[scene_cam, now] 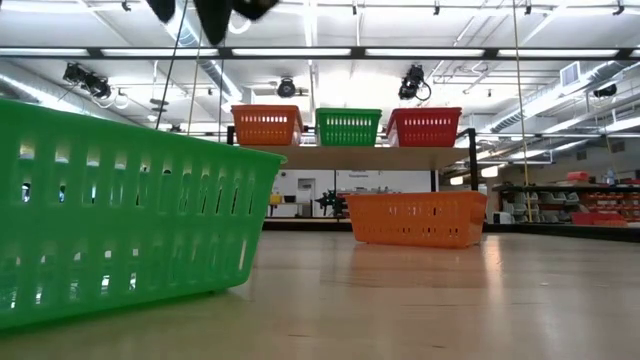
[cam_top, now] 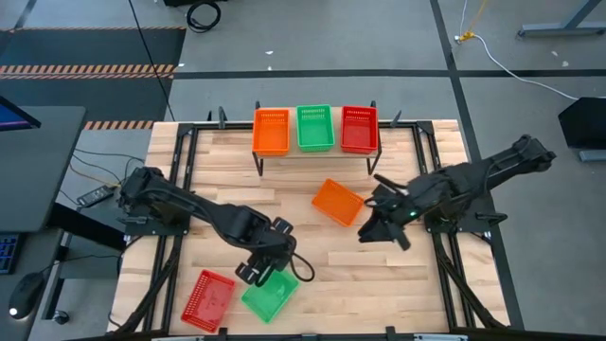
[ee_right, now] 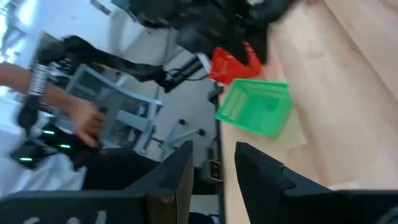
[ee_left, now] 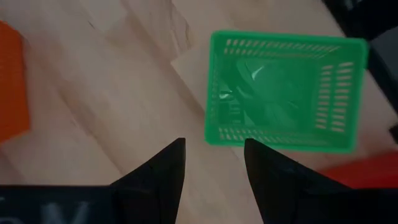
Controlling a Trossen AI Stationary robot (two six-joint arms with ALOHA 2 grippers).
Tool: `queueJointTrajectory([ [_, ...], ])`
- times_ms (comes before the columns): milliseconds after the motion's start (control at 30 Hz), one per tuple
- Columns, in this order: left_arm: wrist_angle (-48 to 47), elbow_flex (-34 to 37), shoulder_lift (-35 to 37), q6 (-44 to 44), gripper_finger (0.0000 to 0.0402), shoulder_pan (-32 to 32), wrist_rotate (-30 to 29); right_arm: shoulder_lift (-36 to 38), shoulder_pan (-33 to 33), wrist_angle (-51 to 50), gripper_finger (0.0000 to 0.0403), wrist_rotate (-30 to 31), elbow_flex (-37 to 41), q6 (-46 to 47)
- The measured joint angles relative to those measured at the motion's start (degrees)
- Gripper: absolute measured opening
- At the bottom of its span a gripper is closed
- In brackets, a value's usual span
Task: Stack baskets on shelf by color
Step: Stack the green bin on the green bins on the shelf
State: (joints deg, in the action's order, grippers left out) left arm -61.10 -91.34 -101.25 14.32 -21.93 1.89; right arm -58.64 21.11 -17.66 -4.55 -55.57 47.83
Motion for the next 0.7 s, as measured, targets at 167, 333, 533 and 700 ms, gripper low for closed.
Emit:
queueJointTrajectory([
  [167,8.62,6.01,0.00,1.66,0.0172,0.53,-0.02,3.70,0.35,-0.08,0.0123,2.88,-0.02,1.51],
  [333,13.27,10.82,0.00,2.00,0.0172,0.89,1.59,5.31,0.20,-0.08,0.0123,5.43,-0.02,0.62],
  [533,14.53,14.85,0.00,5.58,0.0172,0.82,2.43,5.33,-0.74,-0.20,0.0123,5.61,-0.02,0.11],
  [700,20.00,17.29,0.00,4.40,0.0172,1.67,2.45,5.30,-1.40,-0.55,0.0123,5.61,-0.02,0.03],
])
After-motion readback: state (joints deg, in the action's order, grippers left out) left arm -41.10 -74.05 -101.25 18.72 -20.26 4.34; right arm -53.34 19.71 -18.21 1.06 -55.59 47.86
